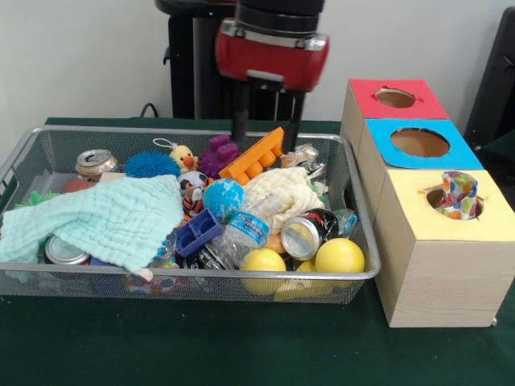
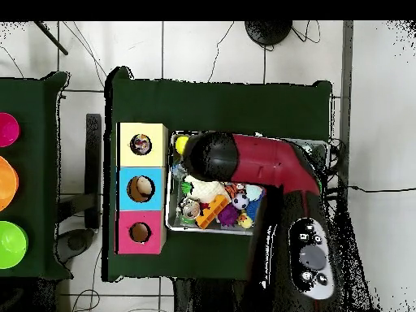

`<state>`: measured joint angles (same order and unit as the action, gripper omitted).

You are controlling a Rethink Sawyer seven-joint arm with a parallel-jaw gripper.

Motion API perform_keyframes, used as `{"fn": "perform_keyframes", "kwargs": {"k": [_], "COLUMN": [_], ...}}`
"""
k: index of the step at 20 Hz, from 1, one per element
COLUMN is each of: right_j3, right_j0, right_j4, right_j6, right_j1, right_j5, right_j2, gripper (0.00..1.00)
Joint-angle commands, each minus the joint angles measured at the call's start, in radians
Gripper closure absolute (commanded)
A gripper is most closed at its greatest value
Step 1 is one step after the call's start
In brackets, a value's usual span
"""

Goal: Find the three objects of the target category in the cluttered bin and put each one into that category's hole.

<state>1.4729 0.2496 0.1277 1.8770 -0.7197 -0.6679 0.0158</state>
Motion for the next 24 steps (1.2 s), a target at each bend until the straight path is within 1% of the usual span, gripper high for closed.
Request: {"fn": "perform_keyframes", "kwargs": {"k": [1, 5, 8, 11, 14, 18, 20, 24], "right_j3": [0.071, 0.068, 0.08, 0.082, 0.09, 0.109, 0.109, 0.082], "right_j0": [0.095, 0.119, 0.136, 0.147, 0.15, 0.161, 0.177, 0.23], "right_j4": [0.109, 0.154, 0.18, 0.204, 0.218, 0.242, 0.256, 0.273], "right_j6": [-0.325, -0.305, -0.282, -0.262, -0.241, -0.211, -0.222, -0.287], "right_j1": [0.041, 0.049, 0.062, 0.07, 0.065, 0.077, 0.076, 0.063], "right_j5": [-0.046, -0.042, -0.012, -0.003, -0.008, 0.028, 0.027, -0.034], "right_j2": [0.177, 0.209, 0.23, 0.251, 0.263, 0.282, 0.291, 0.322], "gripper": [0.0, 0.0, 0.0, 0.0, 0.0, 0.0, 0.0, 0.0]}}
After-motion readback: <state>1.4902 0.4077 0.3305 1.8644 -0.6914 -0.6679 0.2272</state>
